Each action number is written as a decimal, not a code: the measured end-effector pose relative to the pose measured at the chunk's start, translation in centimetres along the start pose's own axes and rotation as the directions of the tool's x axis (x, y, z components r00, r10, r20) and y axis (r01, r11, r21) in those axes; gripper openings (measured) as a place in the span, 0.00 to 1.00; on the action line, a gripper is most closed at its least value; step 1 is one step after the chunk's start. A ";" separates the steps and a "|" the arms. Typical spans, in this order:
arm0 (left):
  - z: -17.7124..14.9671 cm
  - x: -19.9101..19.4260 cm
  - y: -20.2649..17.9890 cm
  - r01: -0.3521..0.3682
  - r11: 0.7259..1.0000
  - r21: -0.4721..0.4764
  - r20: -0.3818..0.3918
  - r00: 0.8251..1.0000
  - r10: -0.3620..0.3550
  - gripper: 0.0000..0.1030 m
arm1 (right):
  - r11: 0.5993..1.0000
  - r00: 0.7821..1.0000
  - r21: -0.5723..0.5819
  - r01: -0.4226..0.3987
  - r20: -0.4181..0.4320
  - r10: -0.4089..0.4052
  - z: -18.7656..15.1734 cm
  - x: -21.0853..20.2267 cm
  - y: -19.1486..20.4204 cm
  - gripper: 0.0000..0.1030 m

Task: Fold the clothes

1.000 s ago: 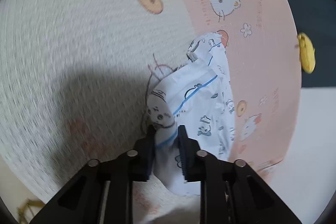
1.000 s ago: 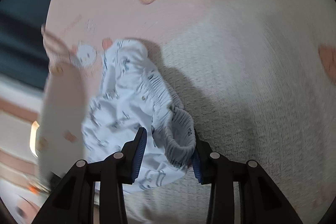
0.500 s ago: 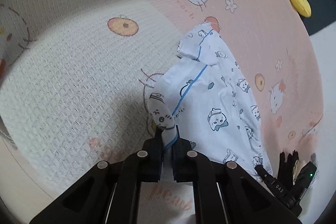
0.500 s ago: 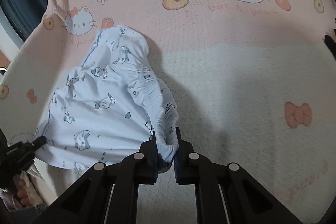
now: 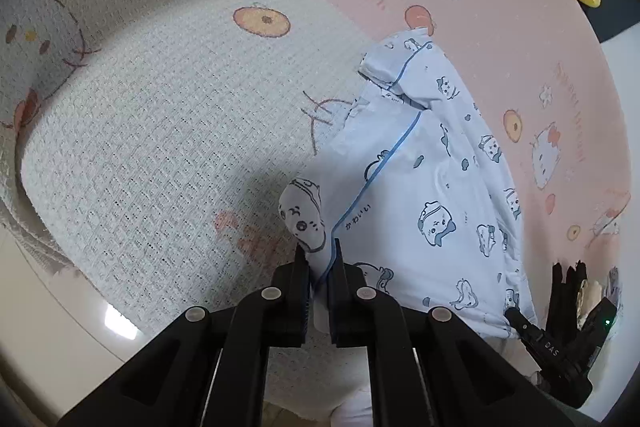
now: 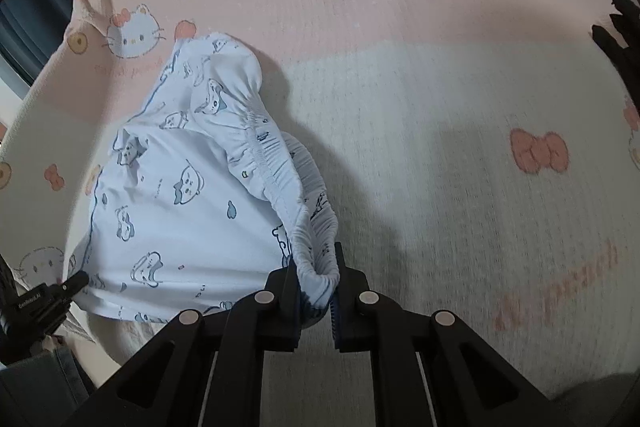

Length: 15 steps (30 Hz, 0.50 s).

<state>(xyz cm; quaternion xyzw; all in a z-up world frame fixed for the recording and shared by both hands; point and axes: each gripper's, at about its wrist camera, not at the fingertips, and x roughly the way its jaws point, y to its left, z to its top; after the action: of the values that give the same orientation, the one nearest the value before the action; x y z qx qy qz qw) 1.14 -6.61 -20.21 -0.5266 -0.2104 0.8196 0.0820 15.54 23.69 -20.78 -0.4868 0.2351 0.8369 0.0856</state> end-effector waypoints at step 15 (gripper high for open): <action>0.3 1.6 -0.8 -0.078 0.984 0.162 -0.031 0.996 0.084 0.06 | 0.999 0.995 0.014 0.051 -0.088 -0.049 -2.4 -0.5 0.4 0.07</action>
<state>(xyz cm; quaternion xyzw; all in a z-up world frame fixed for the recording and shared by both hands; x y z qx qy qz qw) 0.07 -5.40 -21.10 -0.5415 -0.1207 0.8266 0.0946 17.50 22.24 -21.22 -0.5281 0.2331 0.8104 0.1001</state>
